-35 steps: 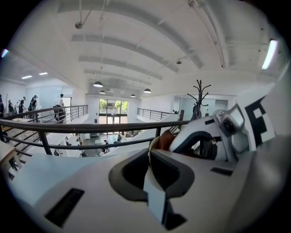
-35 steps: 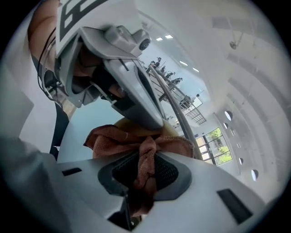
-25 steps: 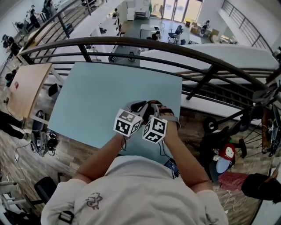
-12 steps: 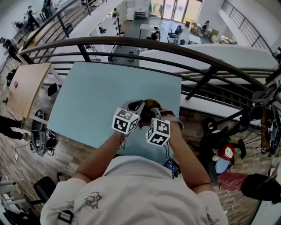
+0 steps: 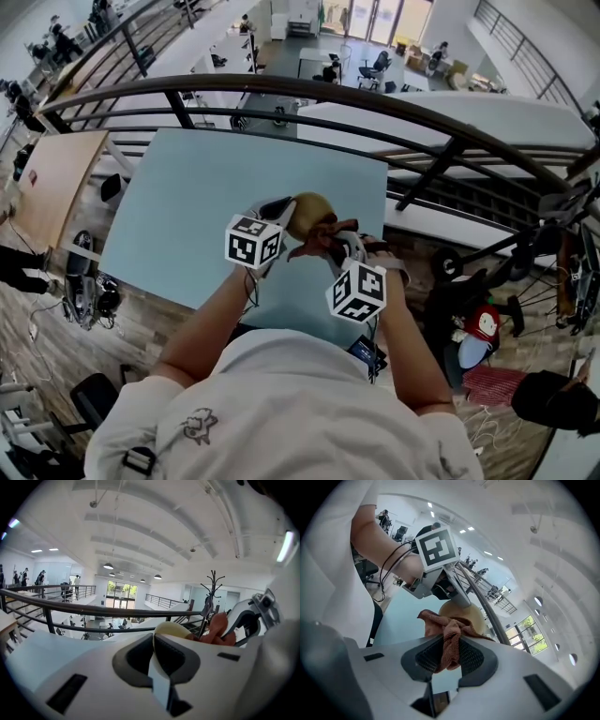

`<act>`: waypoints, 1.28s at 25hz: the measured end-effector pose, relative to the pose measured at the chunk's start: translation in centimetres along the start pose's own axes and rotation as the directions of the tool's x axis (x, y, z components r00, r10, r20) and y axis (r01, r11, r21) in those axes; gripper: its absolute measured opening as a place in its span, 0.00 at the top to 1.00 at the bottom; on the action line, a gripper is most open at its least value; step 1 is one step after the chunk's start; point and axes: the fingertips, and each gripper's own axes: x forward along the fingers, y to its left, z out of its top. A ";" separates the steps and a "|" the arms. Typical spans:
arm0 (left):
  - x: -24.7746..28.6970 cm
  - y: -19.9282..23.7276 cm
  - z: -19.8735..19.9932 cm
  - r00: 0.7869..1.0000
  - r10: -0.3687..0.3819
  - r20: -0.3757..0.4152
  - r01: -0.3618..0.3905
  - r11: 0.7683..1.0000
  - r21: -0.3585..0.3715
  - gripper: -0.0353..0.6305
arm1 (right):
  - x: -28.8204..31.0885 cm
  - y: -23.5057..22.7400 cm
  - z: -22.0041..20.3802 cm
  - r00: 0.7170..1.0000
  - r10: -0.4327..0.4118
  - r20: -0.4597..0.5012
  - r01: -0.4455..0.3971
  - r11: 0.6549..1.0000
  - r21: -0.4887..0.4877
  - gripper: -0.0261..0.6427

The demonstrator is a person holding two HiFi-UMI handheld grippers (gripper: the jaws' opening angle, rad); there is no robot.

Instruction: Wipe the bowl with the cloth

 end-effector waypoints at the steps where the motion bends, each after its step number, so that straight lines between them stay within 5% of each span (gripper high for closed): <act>1: -0.1 0.4 0.2 1.000 -0.003 0.006 0.003 1.000 -0.022 0.91 | -0.5 -0.2 0.0 1.000 -0.009 0.006 0.009 1.000 0.006 0.82; 7: -0.3 2.2 0.1 0.996 -0.072 0.045 0.080 0.975 -0.207 0.91 | -2.1 -1.9 -0.8 0.997 -0.056 0.050 0.053 0.997 0.056 0.82; 13: -1.1 4.1 -1.1 0.984 -0.133 0.117 0.172 0.875 -0.452 0.91 | -2.9 -2.6 -2.1 0.996 -0.082 0.038 0.078 0.993 0.090 0.82; 20: -1.2 2.1 -0.6 0.927 -0.264 0.266 0.375 0.671 -0.639 0.91 | -3.5 -2.5 1.3 0.983 -0.087 0.163 0.070 0.992 0.109 0.82; 24: -1.3 0.1 0.2 0.867 -0.331 0.372 0.496 0.518 -0.697 0.91 | -4.6 -3.0 3.6 0.955 -0.083 0.285 0.037 0.986 0.162 0.82; 32: -1.6 -2.8 -1.2 0.806 -0.444 0.391 0.567 0.390 -0.726 0.91 | -5.9 -3.9 5.8 0.924 -0.095 0.370 0.029 0.983 0.180 0.82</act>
